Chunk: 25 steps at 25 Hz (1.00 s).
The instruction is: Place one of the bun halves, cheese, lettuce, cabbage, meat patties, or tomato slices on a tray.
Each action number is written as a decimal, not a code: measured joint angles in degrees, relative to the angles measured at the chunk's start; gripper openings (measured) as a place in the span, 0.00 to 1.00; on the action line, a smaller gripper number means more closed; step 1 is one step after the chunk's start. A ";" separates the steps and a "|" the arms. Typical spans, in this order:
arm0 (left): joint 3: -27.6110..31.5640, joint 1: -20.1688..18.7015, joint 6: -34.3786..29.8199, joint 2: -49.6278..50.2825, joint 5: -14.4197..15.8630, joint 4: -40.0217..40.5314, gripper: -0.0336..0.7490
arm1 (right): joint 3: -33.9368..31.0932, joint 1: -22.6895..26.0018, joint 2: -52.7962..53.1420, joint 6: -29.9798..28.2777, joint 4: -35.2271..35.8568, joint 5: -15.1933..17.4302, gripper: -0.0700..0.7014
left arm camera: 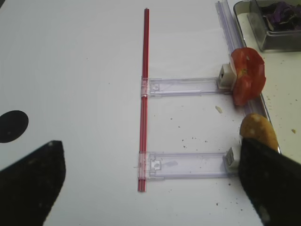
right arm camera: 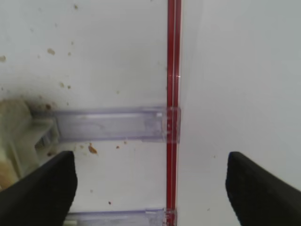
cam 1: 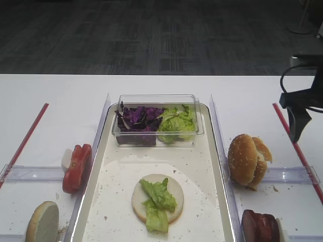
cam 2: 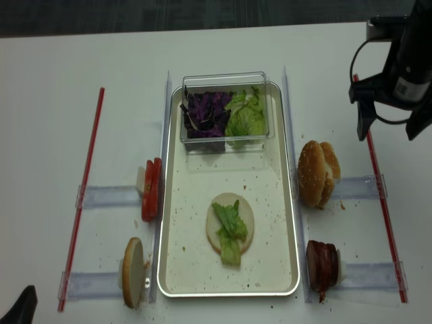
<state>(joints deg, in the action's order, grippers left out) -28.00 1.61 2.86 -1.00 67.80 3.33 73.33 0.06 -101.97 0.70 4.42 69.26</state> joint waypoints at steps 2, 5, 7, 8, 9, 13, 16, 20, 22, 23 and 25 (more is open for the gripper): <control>0.00 0.00 0.00 0.00 0.00 0.00 0.92 | -4.82 0.00 3.22 -0.09 0.00 -1.10 0.94; 0.00 0.00 0.00 0.00 0.00 0.00 0.92 | -11.87 0.00 8.50 -0.70 0.00 -3.80 0.94; 0.00 0.00 0.00 0.00 0.00 0.00 0.92 | -16.54 0.00 12.49 -0.70 0.00 -5.72 0.94; 0.00 0.00 0.00 0.00 0.00 0.00 0.92 | -18.99 0.00 14.14 -0.70 0.00 -6.65 0.94; 0.00 0.00 0.00 0.00 0.00 0.00 0.92 | -21.34 0.00 16.17 -0.70 0.00 -7.48 0.94; 0.00 0.00 0.00 0.00 0.00 0.00 0.92 | -29.11 0.00 23.43 -1.49 0.00 -9.21 0.94; 0.00 0.00 0.00 0.00 0.00 0.00 0.92 | -33.70 0.00 28.76 -1.92 0.00 -9.56 0.94; 0.00 0.00 0.00 0.00 0.00 0.00 0.92 | -38.15 0.00 35.83 -2.05 0.00 -10.39 0.94; 0.00 0.00 0.00 0.00 0.00 0.00 0.92 | -39.65 0.04 39.12 -2.05 0.00 -10.53 0.94; 0.00 0.00 0.00 0.00 0.00 0.00 0.92 | -40.37 0.04 40.36 -2.05 0.00 -10.53 0.94; 0.00 0.00 0.00 0.00 0.00 0.00 0.92 | -41.41 0.04 43.04 -2.05 0.00 -10.40 0.94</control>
<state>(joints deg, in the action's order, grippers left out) -28.00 1.61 2.86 -1.00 67.80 3.33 31.93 0.10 -58.93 -1.35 4.42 58.86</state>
